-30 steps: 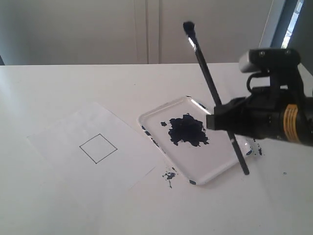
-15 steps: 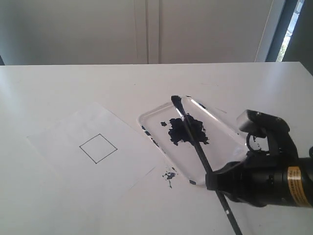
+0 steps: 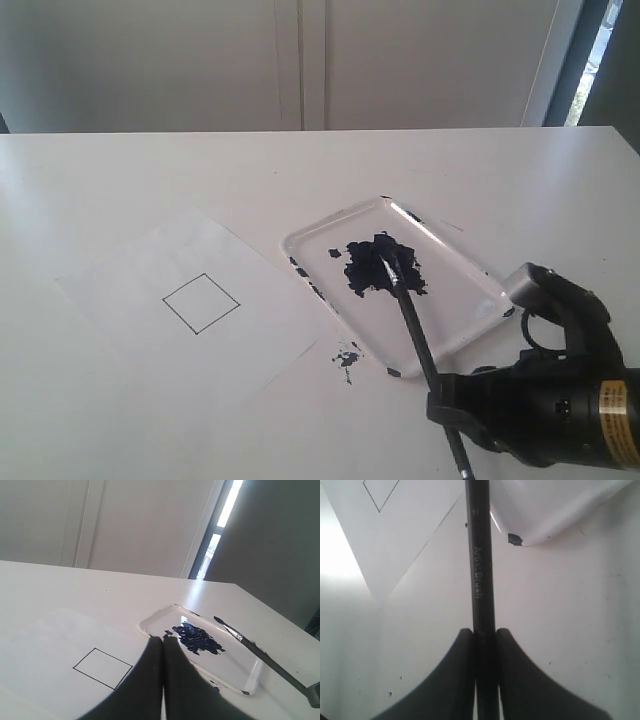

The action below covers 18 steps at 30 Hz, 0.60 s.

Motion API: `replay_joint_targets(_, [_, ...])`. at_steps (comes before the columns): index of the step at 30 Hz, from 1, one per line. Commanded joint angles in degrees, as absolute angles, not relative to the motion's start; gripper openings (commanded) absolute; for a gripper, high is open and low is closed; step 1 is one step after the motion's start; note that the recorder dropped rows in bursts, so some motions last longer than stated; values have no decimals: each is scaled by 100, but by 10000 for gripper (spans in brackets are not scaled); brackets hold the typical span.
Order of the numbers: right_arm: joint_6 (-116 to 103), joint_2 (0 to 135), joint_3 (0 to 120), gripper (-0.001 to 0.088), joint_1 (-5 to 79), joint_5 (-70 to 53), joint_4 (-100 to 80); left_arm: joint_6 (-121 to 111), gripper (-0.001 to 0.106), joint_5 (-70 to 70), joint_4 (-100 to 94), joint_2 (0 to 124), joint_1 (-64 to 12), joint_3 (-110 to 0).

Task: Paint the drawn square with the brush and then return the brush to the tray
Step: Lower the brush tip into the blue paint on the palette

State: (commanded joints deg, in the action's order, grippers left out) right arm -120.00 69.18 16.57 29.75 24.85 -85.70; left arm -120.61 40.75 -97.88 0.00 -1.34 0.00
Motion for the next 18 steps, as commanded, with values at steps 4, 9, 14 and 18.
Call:
replay_joint_targets(4, [-12000,6918,1657,0,2975,2497,-7795,-12061,0,4075,-9788,0,-134,0])
replay_joint_targets(9, [-12000,6918,1657,0,2975,2734,-6795,-12061,0,4075,-9788,0,-134,0])
replay_joint_targets(14, [-11776,6918,1657,0,2975,3515,-5526,-12061,0,4075,-9788,0,-134,0])
replay_joint_targets(18, [-10816,6918,1700,0,2975,4212,-5187,-12061,0,4075,-9788,0,-134,0])
